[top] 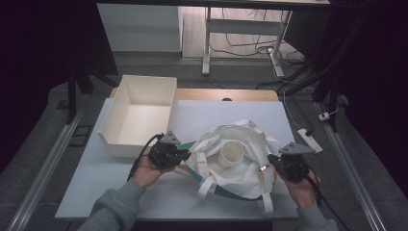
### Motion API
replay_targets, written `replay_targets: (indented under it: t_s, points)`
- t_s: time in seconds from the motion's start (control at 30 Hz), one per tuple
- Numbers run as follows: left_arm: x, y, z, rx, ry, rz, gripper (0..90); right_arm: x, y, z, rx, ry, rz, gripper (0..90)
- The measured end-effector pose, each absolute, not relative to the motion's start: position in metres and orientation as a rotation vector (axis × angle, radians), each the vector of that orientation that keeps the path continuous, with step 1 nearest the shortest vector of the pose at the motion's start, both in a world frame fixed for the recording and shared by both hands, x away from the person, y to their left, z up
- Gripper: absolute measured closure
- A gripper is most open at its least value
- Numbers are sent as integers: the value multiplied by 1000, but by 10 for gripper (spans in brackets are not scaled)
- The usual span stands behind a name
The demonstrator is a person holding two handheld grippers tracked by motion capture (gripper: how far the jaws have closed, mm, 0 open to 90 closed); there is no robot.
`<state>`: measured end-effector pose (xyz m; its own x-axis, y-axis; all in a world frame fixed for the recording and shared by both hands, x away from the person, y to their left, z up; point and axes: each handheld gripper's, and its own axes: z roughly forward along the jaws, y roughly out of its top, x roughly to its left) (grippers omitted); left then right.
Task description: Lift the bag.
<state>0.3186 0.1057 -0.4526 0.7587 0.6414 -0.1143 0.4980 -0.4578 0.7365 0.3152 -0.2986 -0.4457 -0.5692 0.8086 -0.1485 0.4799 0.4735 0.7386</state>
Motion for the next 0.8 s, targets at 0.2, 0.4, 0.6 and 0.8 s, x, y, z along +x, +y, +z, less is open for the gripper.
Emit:
replay_targets:
  t_s: [0.2,0.4,0.6,0.8]
  points:
    - [317,122,-436,2086,845,233,828,309,-318,-426,1075,2113,971,876]
    - [320,132,-430,2055,855,235,833,310,-330,-415,1080,2054,997,879]
    - [323,144,-419,2025,852,272,847,315,-346,-401,1100,1991,1055,882]
    - [331,157,-406,1978,862,306,855,328,-347,-383,1078,1949,1097,884]
